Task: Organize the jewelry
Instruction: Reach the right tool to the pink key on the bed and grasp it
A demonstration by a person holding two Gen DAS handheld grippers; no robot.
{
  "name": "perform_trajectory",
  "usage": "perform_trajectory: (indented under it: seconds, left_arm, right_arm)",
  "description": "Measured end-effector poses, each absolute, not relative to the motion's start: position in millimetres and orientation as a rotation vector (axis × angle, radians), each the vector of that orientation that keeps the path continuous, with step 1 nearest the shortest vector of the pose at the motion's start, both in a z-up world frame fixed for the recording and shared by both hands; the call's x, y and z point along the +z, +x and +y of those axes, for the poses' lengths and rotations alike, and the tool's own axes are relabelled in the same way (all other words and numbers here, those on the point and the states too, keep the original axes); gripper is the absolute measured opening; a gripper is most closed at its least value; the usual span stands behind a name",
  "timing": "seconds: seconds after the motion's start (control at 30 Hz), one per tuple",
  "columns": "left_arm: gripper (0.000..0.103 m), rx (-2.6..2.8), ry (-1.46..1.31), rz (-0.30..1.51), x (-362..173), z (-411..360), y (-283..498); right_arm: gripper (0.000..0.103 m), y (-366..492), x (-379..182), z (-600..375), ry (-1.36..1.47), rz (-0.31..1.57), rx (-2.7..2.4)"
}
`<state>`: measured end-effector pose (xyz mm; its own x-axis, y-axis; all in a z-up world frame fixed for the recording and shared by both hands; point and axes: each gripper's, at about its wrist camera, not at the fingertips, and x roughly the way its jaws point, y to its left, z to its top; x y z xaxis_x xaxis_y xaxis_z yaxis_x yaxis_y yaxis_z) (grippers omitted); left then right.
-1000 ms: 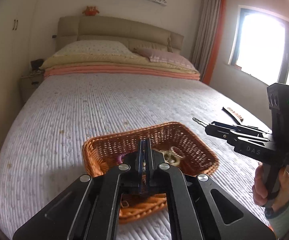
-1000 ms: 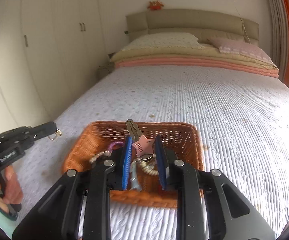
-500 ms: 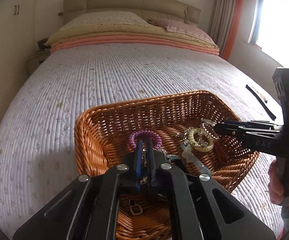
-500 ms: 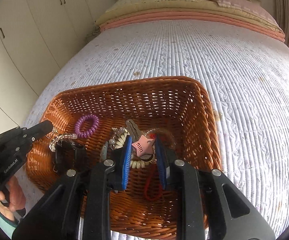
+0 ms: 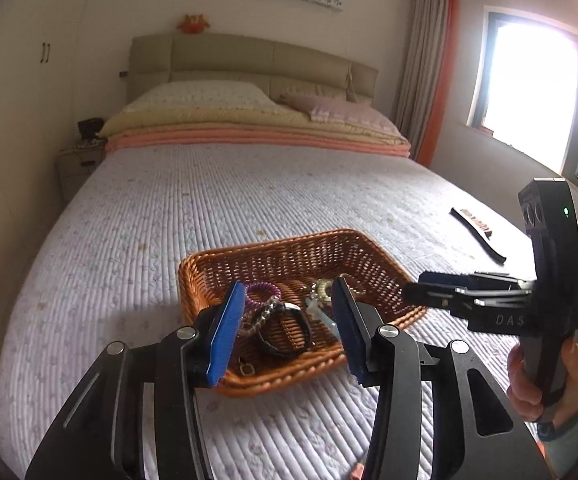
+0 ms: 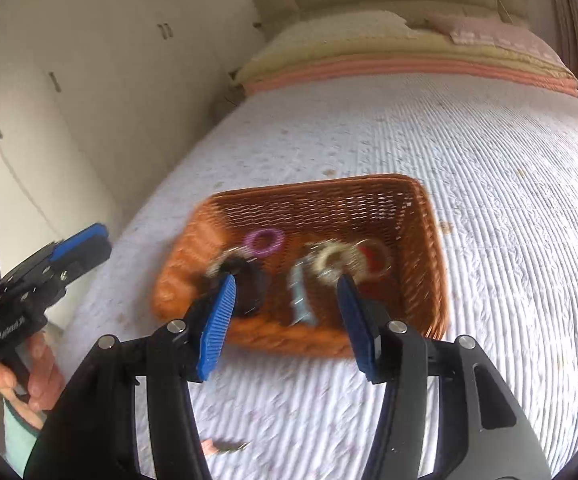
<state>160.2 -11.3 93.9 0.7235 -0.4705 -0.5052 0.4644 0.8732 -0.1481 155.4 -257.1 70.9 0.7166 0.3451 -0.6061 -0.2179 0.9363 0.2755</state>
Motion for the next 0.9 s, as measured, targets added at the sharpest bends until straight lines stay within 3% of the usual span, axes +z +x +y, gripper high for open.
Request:
perform_trajectory:
  seconds: [0.37,0.9]
  left_arm:
    - [0.049,-0.514,-0.084,0.525,96.1,26.1,89.4]
    - [0.049,-0.502,-0.136,0.557,52.5,59.6,52.5]
  right_arm:
    - [0.05,64.7,72.4,-214.4,0.138,0.635,0.311]
    - [0.049,21.1,-30.2,-173.0,0.178,0.844,0.343]
